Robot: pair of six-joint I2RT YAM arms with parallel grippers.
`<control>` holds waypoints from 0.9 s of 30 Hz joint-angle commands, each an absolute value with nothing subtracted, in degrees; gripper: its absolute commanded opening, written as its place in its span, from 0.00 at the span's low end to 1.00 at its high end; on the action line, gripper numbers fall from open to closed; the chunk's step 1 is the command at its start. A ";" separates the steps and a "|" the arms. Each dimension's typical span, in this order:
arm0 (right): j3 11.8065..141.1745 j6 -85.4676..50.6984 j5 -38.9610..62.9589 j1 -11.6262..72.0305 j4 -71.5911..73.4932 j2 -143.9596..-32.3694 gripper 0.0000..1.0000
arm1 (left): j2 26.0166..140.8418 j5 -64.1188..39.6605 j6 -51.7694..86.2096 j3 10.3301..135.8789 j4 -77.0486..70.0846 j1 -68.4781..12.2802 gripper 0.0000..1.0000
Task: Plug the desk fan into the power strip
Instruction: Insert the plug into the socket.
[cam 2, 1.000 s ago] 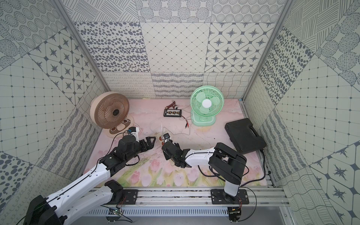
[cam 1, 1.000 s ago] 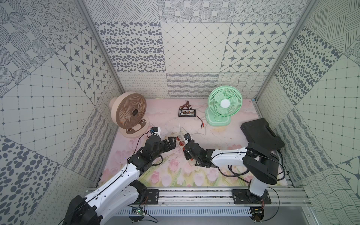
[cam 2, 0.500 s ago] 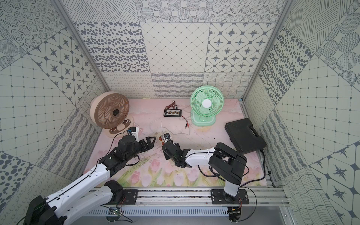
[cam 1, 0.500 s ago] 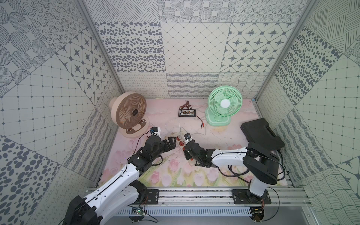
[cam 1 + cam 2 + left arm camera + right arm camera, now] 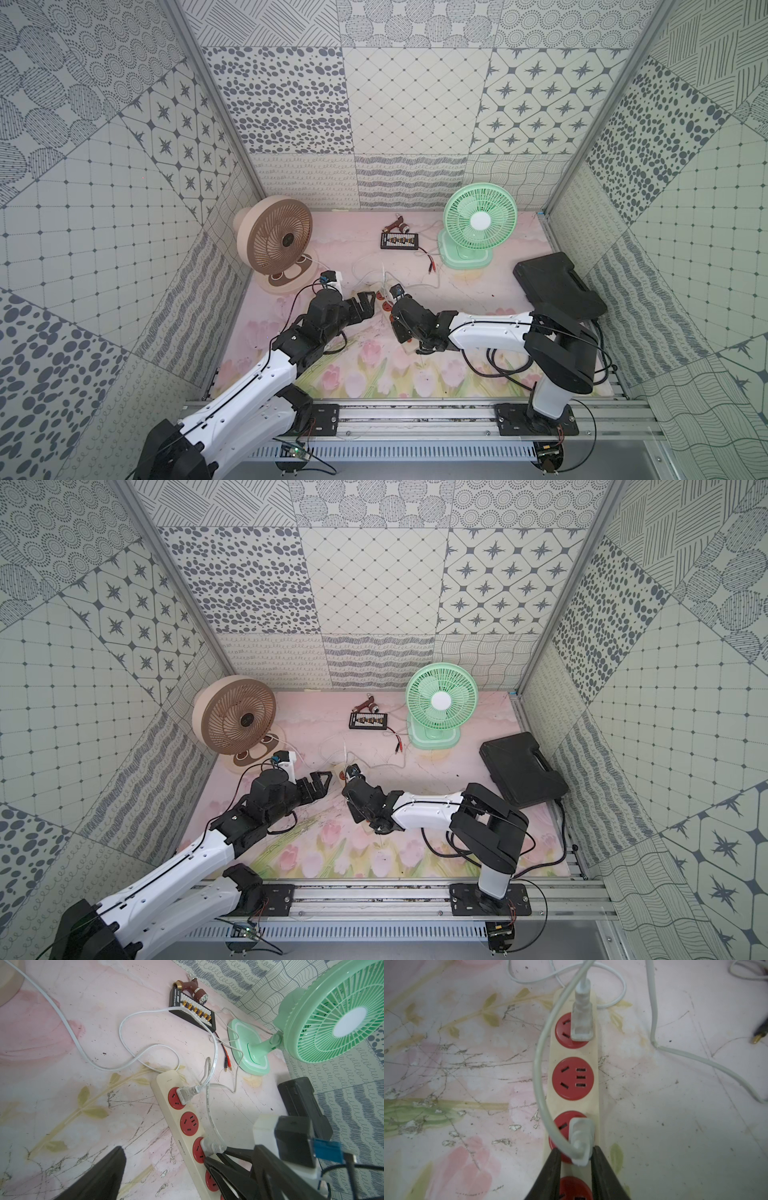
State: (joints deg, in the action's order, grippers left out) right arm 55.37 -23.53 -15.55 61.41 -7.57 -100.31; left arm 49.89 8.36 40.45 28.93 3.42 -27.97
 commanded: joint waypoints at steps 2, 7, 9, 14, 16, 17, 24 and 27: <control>55.44 -23.38 -10.02 61.98 -14.67 -99.84 0.31 | 49.41 8.35 39.72 28.58 3.17 -27.73 1.00; 55.21 -23.74 -9.51 61.88 -14.68 -98.46 0.38 | 48.61 8.37 39.70 28.45 3.48 -27.72 1.00; 55.03 -23.80 -9.43 61.96 -14.67 -97.81 0.40 | 48.30 8.26 39.64 28.39 3.49 -27.70 0.99; 54.41 -23.78 -9.71 61.92 -14.66 -95.82 0.50 | 47.10 8.09 39.64 28.16 3.70 -27.70 1.00; 54.17 -23.64 -9.90 61.95 -14.67 -94.65 0.54 | 46.41 8.04 39.63 27.97 3.87 -27.70 0.99; 53.98 -23.52 -9.87 61.96 -14.60 -94.16 0.59 | 45.99 8.07 39.57 27.89 4.00 -27.79 0.99; 52.09 -22.49 -9.78 61.96 -14.58 -87.98 0.97 | 42.47 9.04 38.92 27.03 4.87 -27.82 1.00; 50.62 -21.77 -9.77 62.07 -14.31 -84.15 0.97 | 40.41 9.74 38.62 26.64 5.34 -27.80 1.00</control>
State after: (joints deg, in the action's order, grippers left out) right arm 52.07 -22.94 -9.91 61.76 -15.22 -87.70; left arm 42.70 8.54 40.27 27.11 4.27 -27.97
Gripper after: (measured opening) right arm 0.969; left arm 0.995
